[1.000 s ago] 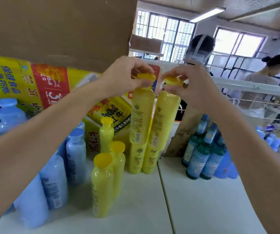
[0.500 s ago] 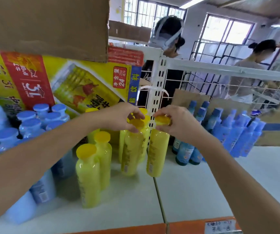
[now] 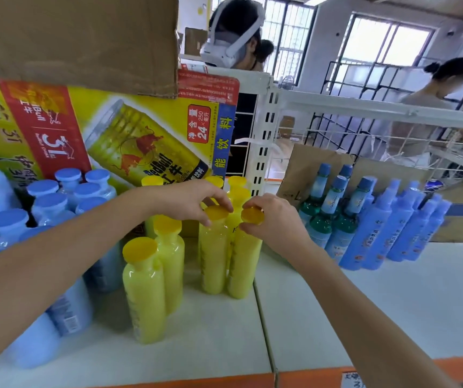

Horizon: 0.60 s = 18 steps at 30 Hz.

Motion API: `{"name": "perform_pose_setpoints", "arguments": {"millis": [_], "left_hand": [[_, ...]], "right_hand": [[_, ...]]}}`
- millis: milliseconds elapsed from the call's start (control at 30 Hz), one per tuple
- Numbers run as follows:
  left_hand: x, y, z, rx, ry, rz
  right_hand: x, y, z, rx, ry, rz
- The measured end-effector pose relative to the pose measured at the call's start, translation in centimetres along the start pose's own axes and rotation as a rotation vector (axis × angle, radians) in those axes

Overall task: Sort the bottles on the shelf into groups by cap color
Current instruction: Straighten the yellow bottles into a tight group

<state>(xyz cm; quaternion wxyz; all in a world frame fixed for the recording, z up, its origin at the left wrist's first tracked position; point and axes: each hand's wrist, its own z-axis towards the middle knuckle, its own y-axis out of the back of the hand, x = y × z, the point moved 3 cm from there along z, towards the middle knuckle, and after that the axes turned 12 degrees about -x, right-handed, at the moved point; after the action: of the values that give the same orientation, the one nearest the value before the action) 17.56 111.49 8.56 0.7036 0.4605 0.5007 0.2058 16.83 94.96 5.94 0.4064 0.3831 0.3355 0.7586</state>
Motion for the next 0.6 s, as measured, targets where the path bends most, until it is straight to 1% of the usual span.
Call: {"name": "perform_pose_setpoints", "arguments": {"millis": [167,233,333,400,467,600], "left_hand": [[0.1,-0.9,0.3,-0.021,-0.023,0.0],[0.0,-1.2,0.4,-0.062,0.002,0.041],[-0.2,-1.3,0.6,-0.149,0.053,0.104],[-0.2,-1.5,0.6,-0.194,0.094,0.151],[0.0,-1.7,0.6,-0.219,0.116,0.173],[-0.1,-1.5,0.5,-0.222,0.089,0.154]], "right_hand": [[-0.7,-1.0,-1.3,-0.022,-0.041,0.088],[-1.1,-1.6,-2.0,-0.033,-0.09,0.168],[-2.0,-2.6,-3.0,-0.049,-0.207,0.351],[-2.5,-3.7,-4.0,-0.014,-0.281,0.456],[-3.1,-5.0,-5.1,0.044,-0.321,0.492],[-4.1,-7.2,-6.7,0.09,-0.368,0.617]]}}
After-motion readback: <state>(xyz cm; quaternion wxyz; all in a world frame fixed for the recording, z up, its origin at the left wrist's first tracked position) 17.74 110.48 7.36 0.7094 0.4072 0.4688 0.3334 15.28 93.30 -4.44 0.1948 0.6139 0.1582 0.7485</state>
